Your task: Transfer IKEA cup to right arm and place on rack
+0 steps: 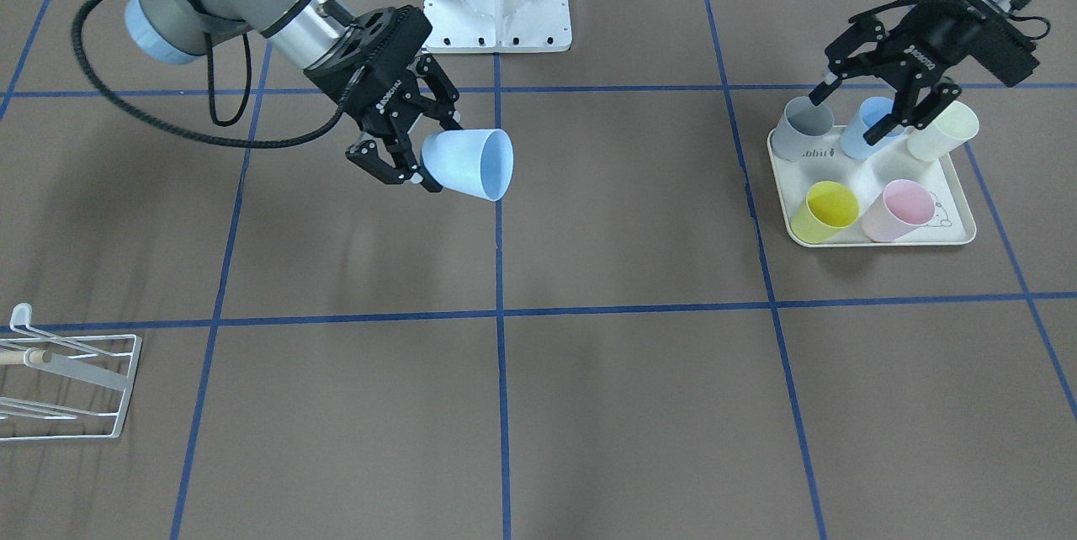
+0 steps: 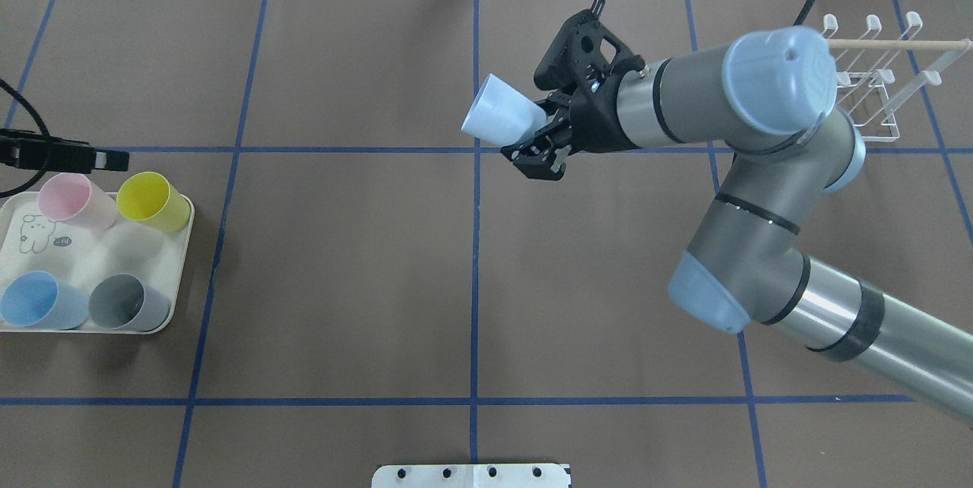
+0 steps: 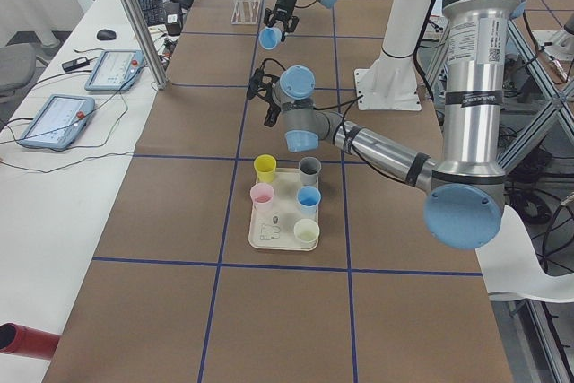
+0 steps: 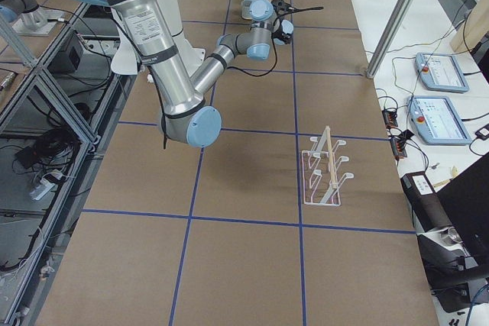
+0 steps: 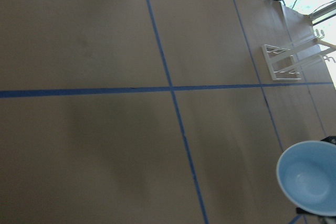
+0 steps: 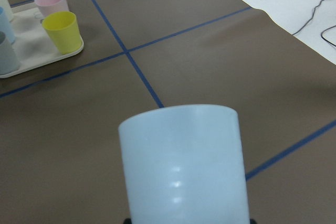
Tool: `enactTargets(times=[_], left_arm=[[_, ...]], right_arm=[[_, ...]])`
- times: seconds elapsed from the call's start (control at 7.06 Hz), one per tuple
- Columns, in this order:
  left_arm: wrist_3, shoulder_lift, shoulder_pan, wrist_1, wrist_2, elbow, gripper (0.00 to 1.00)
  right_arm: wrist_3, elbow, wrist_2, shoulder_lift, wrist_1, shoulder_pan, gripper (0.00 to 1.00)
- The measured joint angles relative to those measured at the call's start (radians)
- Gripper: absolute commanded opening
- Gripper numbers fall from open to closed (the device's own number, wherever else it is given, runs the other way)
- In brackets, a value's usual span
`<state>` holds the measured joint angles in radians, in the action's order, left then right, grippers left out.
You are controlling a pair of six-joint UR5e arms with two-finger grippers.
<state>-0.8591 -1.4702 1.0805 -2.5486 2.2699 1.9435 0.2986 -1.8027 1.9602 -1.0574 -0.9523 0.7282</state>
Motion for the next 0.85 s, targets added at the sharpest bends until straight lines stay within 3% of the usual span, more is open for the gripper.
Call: enactTargets(times=[0.42, 0.85], left_arm=[[0.442, 0.107, 0.218, 0.142, 0.046, -0.007, 1.0], [0.598, 0.159, 0.282, 0.19, 0.054, -0.001, 1.0]], right_arm=[[-0.211, -0.003, 0.026, -0.029, -0.203, 0.199, 0.0], [-0.877, 0.005, -0.021, -0.054, -0.45, 0.38, 0.0]])
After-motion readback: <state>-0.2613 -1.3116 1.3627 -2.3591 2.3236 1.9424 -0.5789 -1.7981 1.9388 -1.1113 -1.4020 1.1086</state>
